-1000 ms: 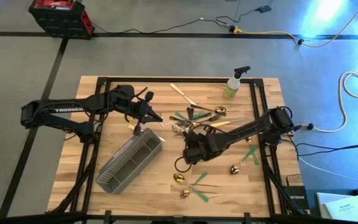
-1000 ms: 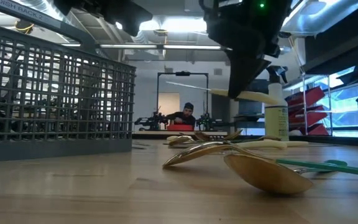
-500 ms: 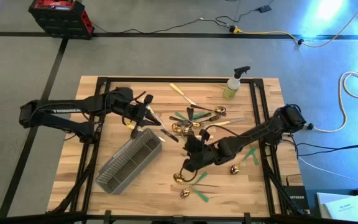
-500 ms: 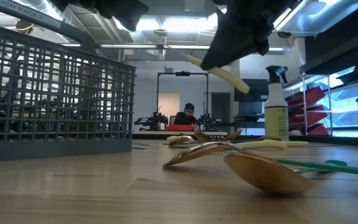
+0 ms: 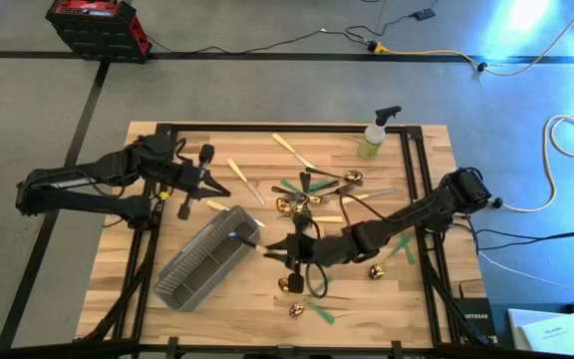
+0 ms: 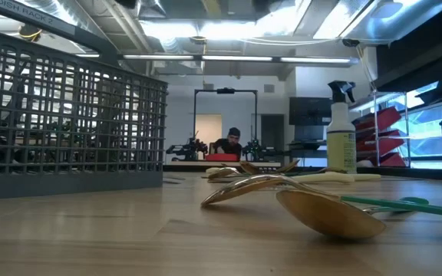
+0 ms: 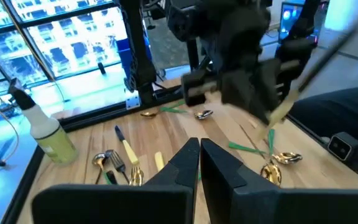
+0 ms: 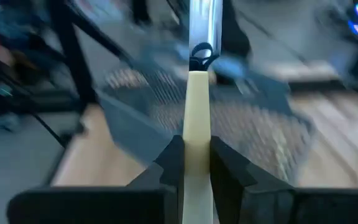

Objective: Sort silverware
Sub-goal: Put the table knife into the silverware tray

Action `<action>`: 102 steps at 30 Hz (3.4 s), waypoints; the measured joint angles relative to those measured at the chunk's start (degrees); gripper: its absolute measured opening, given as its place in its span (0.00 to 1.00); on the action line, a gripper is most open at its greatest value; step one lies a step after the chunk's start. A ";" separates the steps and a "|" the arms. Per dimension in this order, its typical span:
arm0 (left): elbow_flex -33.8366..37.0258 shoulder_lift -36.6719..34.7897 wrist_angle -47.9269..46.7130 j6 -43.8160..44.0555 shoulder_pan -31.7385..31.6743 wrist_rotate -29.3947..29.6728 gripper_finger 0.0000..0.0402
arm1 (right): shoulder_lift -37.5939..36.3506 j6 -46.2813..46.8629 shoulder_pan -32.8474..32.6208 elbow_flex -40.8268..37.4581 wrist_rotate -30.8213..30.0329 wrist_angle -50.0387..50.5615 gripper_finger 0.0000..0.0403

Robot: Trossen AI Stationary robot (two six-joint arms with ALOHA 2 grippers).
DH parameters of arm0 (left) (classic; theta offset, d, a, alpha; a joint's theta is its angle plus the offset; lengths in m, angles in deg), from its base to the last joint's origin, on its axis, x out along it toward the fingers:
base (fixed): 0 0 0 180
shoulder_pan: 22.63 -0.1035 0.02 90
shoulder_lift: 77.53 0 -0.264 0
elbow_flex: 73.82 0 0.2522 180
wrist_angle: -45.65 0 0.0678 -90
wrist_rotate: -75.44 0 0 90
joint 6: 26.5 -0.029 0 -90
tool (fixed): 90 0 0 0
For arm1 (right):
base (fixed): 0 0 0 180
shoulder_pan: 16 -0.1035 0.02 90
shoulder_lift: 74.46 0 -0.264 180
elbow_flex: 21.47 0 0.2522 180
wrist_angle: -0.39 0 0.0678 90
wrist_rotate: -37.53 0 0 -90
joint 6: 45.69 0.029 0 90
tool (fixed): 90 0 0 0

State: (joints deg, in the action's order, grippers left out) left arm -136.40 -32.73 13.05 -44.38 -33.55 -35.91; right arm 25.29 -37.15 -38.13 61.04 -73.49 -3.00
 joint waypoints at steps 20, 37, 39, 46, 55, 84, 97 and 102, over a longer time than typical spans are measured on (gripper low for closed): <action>0.02 -1.70 -8.25 6.32 0.00 6.15 0.00 | 20.46 -6.56 7.11 0.03 -8.47 -46.62 0.08; 0.02 -1.70 -7.95 5.90 0.00 7.28 0.00 | 23.05 8.51 6.76 0.25 -19.17 -42.47 0.08; 0.02 -1.70 -7.82 5.67 0.00 7.31 0.00 | 23.10 11.09 6.76 0.25 -19.39 -41.07 0.08; 0.02 -1.70 -7.41 5.51 0.00 7.31 0.00 | 23.10 12.87 6.76 0.25 -19.39 -39.78 0.12; 0.02 -1.70 -7.53 5.51 0.00 7.31 0.00 | 23.10 12.79 6.78 1.84 -19.06 -36.93 0.17; 0.14 -1.70 -7.37 5.51 0.00 7.28 0.00 | 23.10 12.61 6.78 3.65 -16.85 -31.12 0.17; 3.61 -1.77 -5.50 5.51 0.00 7.44 0.00 | 23.10 12.61 6.78 3.65 -15.82 -31.10 0.17; 3.61 -2.07 -5.43 5.51 0.00 7.59 0.00 | 23.10 12.56 6.78 3.65 -15.80 -31.10 0.17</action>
State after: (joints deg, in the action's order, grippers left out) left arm -132.79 -34.81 7.62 -38.86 -33.55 -28.32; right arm 48.39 -24.59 -31.35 64.69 -89.29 -34.10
